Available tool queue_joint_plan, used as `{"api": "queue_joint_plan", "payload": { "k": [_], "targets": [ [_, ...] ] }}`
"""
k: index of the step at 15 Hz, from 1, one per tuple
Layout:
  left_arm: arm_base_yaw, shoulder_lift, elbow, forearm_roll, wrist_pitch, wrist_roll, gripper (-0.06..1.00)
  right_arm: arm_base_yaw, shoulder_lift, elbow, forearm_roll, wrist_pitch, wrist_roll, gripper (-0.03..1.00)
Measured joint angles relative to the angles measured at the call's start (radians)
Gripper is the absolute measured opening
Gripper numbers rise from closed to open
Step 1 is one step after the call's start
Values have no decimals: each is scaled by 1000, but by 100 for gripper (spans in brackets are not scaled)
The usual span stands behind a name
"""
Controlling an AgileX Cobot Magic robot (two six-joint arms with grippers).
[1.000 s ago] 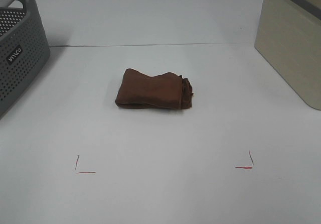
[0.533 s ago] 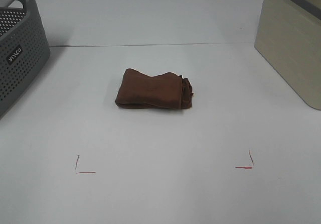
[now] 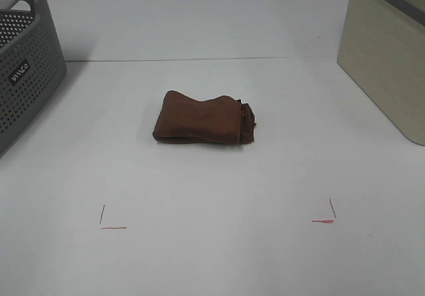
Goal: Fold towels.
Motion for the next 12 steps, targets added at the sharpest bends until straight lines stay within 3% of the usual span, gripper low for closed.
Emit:
{"api": "queue_joint_plan", "payload": {
  "k": [12],
  "targets": [
    [0,-1,0,0,0,0,56,0,-2,0,1,0,0,83]
  ]
}}
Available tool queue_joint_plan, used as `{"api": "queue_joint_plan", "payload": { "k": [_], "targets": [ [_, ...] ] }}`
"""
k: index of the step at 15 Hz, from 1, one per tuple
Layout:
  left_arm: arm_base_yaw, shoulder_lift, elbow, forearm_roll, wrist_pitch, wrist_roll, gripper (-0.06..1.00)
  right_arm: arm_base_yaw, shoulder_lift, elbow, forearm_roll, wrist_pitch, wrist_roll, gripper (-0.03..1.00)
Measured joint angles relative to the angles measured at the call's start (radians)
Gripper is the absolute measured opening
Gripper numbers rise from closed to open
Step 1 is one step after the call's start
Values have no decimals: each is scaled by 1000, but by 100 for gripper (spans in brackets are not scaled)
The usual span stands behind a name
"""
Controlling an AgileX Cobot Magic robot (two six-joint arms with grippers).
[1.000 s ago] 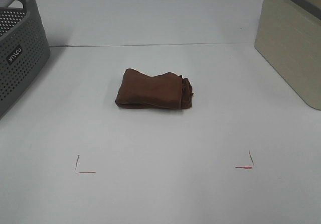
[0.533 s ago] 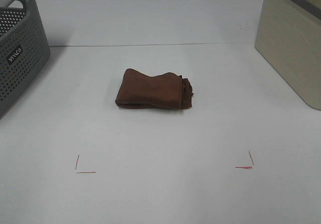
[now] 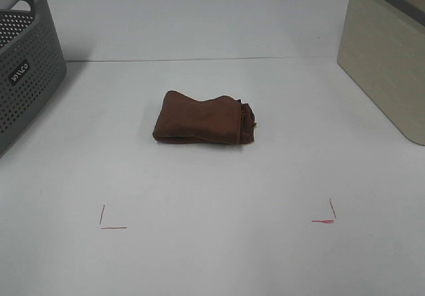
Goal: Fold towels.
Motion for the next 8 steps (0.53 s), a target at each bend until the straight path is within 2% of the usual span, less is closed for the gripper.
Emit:
{"api": "queue_joint_plan", "payload": {
  "k": [8],
  "targets": [
    [0,0,0,0,0,0,56,0,0,0,0,0,0,83]
  ]
}}
